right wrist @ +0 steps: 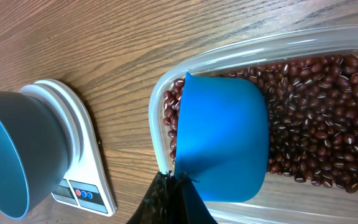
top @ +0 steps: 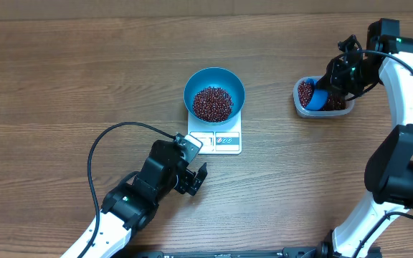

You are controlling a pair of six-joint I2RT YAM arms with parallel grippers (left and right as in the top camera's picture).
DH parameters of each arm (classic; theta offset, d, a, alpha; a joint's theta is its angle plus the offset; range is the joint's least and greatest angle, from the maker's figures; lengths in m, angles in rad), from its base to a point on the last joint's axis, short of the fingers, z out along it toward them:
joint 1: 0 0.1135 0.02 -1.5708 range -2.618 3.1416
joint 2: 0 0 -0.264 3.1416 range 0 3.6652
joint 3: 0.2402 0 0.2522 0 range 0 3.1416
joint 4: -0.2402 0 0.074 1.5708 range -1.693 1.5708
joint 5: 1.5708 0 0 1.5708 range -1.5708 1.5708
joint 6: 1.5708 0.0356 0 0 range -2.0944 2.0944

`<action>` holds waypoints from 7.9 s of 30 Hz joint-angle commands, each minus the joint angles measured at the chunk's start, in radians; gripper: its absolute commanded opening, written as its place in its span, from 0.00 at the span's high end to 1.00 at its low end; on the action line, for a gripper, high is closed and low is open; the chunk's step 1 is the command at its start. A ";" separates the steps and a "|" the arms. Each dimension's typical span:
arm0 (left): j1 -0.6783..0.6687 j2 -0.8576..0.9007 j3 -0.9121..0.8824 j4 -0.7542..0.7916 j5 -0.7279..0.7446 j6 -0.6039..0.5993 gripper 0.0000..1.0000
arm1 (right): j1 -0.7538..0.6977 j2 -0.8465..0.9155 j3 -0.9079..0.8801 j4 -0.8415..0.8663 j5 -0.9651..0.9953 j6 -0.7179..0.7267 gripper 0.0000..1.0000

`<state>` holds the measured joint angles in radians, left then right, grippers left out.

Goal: Scoop item into bowl and weigh 150g on scale
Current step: 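Drag the scoop through the beans toward the right to fill it, then lift the filled scoop and carry it left over the teal bowl, then tilt the scoop with the right gripper to pour beans into the bowl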

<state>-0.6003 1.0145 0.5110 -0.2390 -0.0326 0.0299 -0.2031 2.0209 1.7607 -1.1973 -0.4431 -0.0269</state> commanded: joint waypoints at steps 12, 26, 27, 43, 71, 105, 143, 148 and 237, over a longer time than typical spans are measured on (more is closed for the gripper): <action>0.005 -0.013 -0.005 0.004 0.015 0.016 0.00 | -0.003 -0.008 0.024 0.006 -0.037 -0.008 0.96; 0.005 -0.008 -0.005 0.003 0.015 0.016 0.01 | -0.108 -0.008 -0.008 -0.001 -0.154 -0.061 0.96; 0.005 -0.008 -0.005 0.003 0.015 0.016 0.00 | -0.115 -0.008 -0.014 0.000 -0.154 -0.061 0.96; 0.005 -0.008 -0.005 0.003 0.015 0.016 0.00 | -0.191 -0.008 -0.053 0.003 -0.274 -0.106 0.96; 0.005 -0.008 -0.005 0.003 0.015 0.016 0.01 | -0.310 -0.008 -0.053 -0.119 -0.505 -0.218 0.96; 0.005 -0.008 -0.005 0.003 0.015 0.016 0.01 | -0.253 -0.009 0.015 -0.205 -0.727 -0.296 0.96; 0.005 -0.008 -0.005 0.003 0.015 0.016 0.00 | 0.513 -0.025 0.235 0.050 0.024 0.113 0.96; 0.005 -0.008 -0.005 0.003 0.015 0.016 0.00 | 0.574 -0.025 0.235 0.052 0.189 0.111 0.96; 0.005 -0.008 -0.005 0.003 0.015 0.016 0.01 | 0.756 -0.035 0.237 0.040 0.519 0.106 0.96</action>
<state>-0.6003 1.0145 0.5110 -0.2390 -0.0322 0.0299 0.5522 2.0209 1.9636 -1.1625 0.0956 0.0750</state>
